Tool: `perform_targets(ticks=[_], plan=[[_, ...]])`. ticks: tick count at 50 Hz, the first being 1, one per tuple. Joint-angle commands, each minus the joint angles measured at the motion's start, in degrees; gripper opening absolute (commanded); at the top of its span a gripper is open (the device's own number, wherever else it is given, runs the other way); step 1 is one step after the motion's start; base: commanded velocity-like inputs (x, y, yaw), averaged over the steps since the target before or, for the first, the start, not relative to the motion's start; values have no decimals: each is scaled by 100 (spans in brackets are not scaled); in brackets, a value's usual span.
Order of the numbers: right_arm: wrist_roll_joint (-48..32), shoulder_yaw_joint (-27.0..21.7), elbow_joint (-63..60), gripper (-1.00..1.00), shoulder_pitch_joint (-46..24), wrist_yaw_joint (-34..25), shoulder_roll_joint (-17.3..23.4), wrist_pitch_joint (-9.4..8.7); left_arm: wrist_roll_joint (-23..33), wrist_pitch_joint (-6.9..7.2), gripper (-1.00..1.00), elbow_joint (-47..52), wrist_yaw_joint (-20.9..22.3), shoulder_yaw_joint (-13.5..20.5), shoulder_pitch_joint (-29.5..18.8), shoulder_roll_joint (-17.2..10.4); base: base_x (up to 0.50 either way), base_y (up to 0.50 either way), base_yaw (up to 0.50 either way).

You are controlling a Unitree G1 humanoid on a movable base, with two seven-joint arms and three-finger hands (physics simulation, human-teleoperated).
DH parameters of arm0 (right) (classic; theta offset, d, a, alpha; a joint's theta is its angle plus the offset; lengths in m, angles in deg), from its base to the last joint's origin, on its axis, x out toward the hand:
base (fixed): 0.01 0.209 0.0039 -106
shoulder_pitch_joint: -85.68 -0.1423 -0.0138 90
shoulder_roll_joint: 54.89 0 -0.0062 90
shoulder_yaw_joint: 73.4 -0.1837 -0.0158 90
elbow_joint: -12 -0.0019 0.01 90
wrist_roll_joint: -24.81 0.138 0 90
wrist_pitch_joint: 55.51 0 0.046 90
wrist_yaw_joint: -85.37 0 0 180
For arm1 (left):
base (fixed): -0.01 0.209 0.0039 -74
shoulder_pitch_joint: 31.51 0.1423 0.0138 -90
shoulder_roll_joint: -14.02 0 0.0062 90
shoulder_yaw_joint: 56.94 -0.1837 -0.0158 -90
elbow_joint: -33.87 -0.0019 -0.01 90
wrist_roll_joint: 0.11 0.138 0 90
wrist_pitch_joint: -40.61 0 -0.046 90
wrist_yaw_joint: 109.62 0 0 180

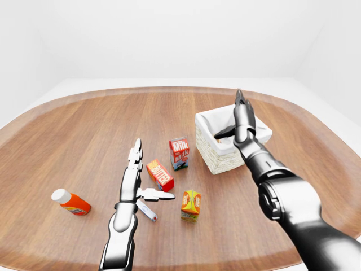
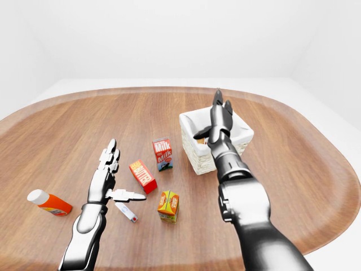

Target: Pick up the alphabet soup and the tomato sauce, and put them in the basket.

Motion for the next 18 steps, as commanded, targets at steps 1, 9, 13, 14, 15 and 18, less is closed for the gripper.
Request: perform_targets(ticks=[1, 9, 13, 14, 15, 18], plan=[[2, 5, -54, 100, -172, -58, 93, 0, -22, 0, 100, -33, 10, 11, -27, -4, 0, 0, 0], [-6, 15, -93, 100, -348, -145, 206, 0, -24, 0, 100, -32, 11, 10, -26, -4, 0, 0, 0], [-11, 26, -116, 100, -440, -192, 255, 0, -33, 0, 100, -104, -4, 26, -58, -3, 0, 0, 0], [-13, 30, -124, 100, -466, -208, 268, 0, -34, 0, 100, -99, -7, 27, -56, -2, 0, 0, 0], [-15, 34, -127, 100, -482, -214, 276, 0, -35, 0, 100, -111, -9, 28, -55, -3, 0, 0, 0], [-21, 41, -149, 100, -573, -258, 313, 0, -37, 0, 100, -87, -13, 24, -52, -1, 0, 0, 0]])
